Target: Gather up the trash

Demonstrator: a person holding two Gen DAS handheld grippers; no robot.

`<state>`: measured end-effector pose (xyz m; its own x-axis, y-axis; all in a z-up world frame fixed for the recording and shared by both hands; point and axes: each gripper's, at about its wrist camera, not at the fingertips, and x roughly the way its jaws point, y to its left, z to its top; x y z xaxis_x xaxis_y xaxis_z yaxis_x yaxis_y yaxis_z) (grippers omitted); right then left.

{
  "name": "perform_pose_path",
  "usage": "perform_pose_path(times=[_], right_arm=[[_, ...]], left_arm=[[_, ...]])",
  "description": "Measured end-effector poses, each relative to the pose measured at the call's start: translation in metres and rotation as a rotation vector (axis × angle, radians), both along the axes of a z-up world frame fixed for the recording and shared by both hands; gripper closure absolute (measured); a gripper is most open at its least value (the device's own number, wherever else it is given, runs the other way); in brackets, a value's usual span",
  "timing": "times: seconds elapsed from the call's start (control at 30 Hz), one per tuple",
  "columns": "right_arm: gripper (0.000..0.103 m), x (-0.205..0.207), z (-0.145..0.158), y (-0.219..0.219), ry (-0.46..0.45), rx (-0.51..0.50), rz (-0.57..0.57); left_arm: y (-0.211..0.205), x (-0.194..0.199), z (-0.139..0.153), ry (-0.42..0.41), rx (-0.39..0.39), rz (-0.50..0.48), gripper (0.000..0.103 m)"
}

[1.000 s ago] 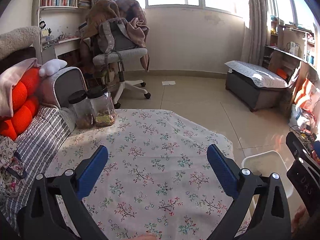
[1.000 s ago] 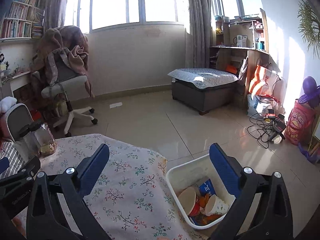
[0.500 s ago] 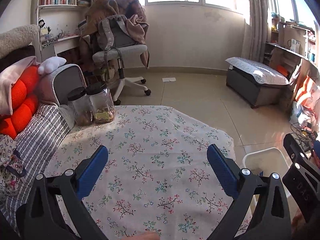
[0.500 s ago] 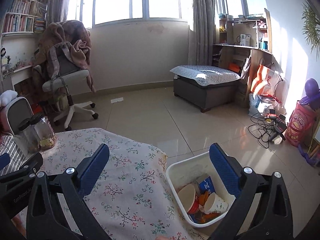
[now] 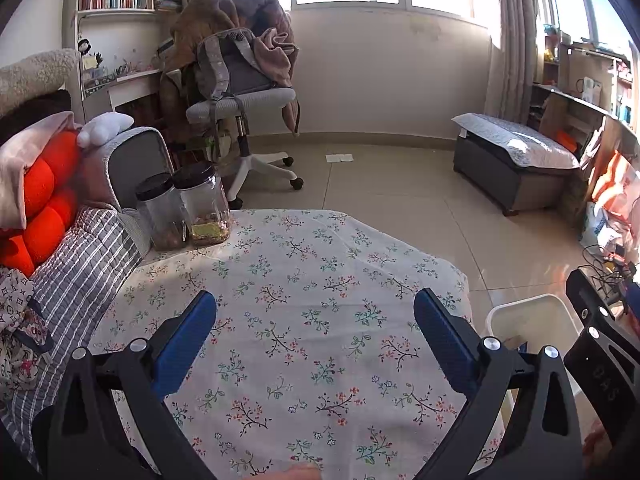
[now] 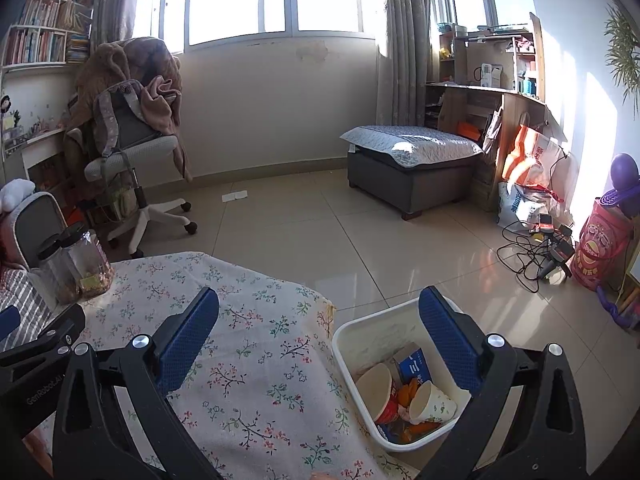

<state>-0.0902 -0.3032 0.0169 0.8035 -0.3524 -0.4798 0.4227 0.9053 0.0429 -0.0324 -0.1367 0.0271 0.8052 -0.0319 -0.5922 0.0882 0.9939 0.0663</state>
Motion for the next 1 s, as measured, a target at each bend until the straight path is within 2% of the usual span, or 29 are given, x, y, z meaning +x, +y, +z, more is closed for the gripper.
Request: perform_pose_path(times=[0.8,1.0], right_arm=[[0.007,0.0022,-0.0028,-0.0051,0.033,0.003,0.017],[0.007,0.004,-0.0044,-0.0068,0.044,0.011,0.017]], left_arm=[[0.0035,0.0004,-0.002,0.002,-0.005,0.009,0.007],[0.0036,0.0,-0.0006,-0.023,-0.009,-0.002,0.007]])
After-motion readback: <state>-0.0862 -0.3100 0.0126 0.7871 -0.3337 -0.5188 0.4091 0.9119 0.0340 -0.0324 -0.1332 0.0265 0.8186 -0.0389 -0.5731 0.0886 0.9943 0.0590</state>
